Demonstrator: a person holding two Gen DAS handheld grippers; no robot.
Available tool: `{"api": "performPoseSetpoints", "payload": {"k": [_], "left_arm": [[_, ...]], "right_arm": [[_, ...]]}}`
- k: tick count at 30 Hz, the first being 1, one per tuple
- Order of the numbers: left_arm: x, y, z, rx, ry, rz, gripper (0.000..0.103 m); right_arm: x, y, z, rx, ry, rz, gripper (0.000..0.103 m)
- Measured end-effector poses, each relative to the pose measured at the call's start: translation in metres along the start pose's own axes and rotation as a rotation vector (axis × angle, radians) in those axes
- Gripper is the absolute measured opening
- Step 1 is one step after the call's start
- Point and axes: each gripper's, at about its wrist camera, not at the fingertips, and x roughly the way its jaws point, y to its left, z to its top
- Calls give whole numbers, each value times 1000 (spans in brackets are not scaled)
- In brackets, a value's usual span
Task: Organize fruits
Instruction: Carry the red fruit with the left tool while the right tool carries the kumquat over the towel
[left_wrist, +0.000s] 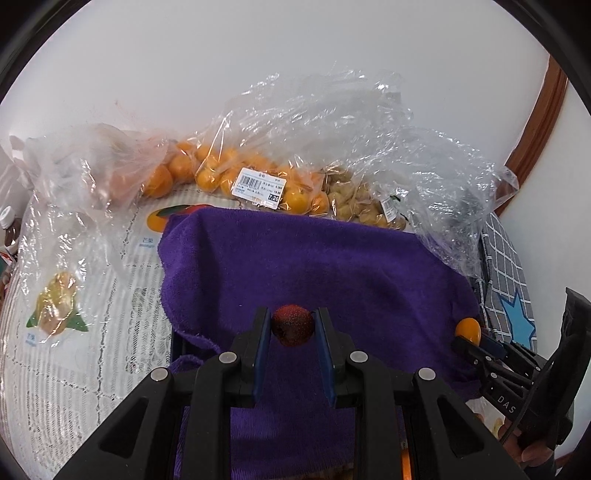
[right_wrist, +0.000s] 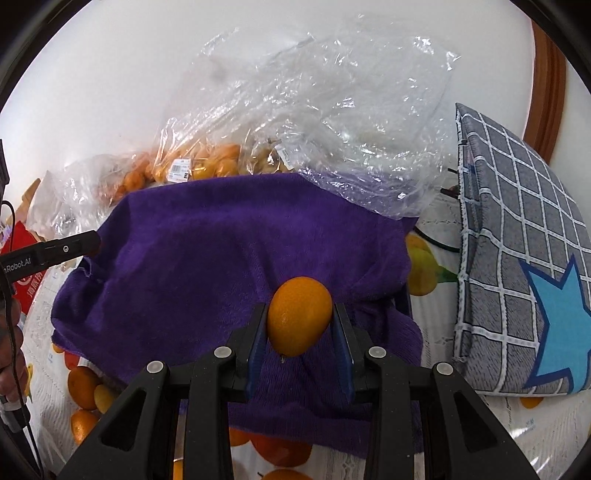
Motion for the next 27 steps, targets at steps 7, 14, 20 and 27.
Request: {"api": "performPoseSetpoints", "payload": {"k": [7, 14, 20, 27], "left_arm": [[16, -2, -2, -1, 36, 9, 23], [25, -4, -4, 7, 56, 39, 23], [31, -5, -6, 17, 66, 48, 23], [38, -4, -8, 11, 98, 63, 28]], "right_arm": [[13, 3, 2, -17, 27, -2, 34], [21, 0, 1, -3, 56, -5, 34], [24, 3, 2, -23, 73, -12, 34], [15, 0, 3, 4, 90, -7, 59]]}}
